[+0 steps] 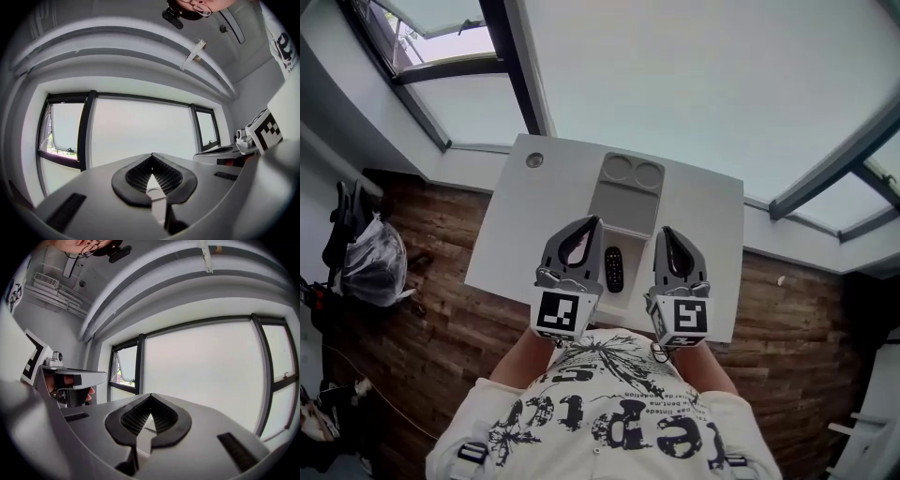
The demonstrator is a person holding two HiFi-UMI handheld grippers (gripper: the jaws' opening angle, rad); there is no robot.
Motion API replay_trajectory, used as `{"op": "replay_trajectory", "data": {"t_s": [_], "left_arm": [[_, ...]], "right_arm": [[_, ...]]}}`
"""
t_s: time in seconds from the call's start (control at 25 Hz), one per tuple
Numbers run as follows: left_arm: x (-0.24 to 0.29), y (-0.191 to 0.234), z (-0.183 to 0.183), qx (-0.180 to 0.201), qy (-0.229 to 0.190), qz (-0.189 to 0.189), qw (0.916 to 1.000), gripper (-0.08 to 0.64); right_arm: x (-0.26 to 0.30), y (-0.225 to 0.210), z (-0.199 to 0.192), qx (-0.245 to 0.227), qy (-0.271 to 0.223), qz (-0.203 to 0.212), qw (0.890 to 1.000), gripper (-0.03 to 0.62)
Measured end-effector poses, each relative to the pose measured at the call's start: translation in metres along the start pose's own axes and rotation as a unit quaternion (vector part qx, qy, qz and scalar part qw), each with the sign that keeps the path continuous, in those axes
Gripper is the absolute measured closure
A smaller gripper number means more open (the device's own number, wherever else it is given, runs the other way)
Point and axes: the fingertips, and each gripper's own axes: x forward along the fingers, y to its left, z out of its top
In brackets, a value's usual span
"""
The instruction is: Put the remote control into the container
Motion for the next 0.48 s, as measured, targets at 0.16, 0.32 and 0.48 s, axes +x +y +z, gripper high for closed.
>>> {"op": "replay_trajectory", "data": {"t_s": [0.16, 0.32, 0.48], "left_arm": [[0.000, 0.000, 0.003, -0.009, -0.002, -0.004, 0.9999, 0.552], [-0.003, -0.004, 0.005, -0.006, -0.002, -0.001, 1.0000, 0.552], [-0.005, -0.010, 0.004, -0.003, 0.005, -0.003, 1.0000, 0.552]], "right_arm": [[-0.003, 0.000, 0.006, 0.002, -0.010, -0.004, 1.000, 0.591], [-0.008, 0.000, 0.005, 0.002, -0.011, -0.003, 1.000, 0.591], [-0.011, 0.000, 0.003, 0.003, -0.006, -0.002, 1.000, 0.591]]}}
